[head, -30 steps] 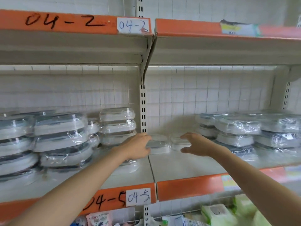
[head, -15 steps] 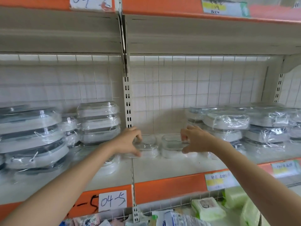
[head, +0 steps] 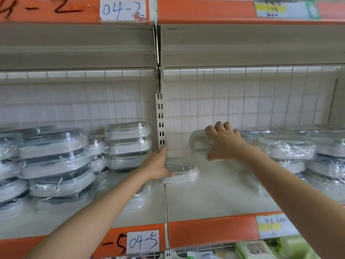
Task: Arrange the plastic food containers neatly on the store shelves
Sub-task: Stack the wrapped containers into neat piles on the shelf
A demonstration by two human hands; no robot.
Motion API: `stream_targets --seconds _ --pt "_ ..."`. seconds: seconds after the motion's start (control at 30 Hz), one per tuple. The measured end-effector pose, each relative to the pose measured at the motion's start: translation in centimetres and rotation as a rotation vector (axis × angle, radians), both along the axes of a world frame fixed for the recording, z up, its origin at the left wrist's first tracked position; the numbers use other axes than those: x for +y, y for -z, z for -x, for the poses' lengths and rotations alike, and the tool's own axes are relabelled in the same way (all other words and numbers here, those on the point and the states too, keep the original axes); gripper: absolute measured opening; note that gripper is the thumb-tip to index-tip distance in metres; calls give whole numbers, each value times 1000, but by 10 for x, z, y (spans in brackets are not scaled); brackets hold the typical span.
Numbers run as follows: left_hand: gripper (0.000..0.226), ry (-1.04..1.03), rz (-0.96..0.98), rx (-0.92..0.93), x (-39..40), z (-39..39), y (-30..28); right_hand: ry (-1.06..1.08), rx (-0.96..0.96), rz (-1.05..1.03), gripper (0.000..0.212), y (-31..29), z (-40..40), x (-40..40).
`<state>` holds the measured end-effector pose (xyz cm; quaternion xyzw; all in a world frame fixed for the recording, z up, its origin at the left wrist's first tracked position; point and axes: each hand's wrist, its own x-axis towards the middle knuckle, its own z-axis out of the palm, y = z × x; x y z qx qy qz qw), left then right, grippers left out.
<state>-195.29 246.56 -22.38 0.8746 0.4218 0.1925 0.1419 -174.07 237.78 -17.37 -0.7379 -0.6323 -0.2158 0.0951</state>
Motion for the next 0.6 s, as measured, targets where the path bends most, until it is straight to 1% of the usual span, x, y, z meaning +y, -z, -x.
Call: stream_targets --seconds 0.03,0.1,0.13,0.2,0.27,0.37,0.4,0.43,0.5,0.53,0.6 --pt "71 -25 -3 -57 0 4 -2 -36 94 18 94 -3 6 6" --pt "51 -81 -36 -196 -2 12 -7 -120 301 98 99 -3 18 20" --pt "45 -102 -74 -255 -2 16 -9 -160 354 128 98 -1 23 27" --pt "39 -127 -155 -327 -3 25 -11 -239 393 177 94 8 34 39" --pt "37 -116 -239 -323 -5 33 -11 -326 428 233 88 20 42 48" --pt "32 -38 -369 -236 -7 36 -8 -374 390 242 87 31 45 51" --pt "35 -4 -389 -189 -9 34 -7 -373 378 236 89 31 44 50" --pt "43 26 -388 -134 -10 29 -5 -371 381 229 93 30 42 47" --pt "66 41 -379 9 -12 18 -3 -367 400 205 95 27 38 38" --pt "75 24 -421 100 -12 12 -3 -363 393 191 94 25 35 32" --pt "78 -28 -521 234 -12 3 -3 -340 334 167 90 21 28 19"
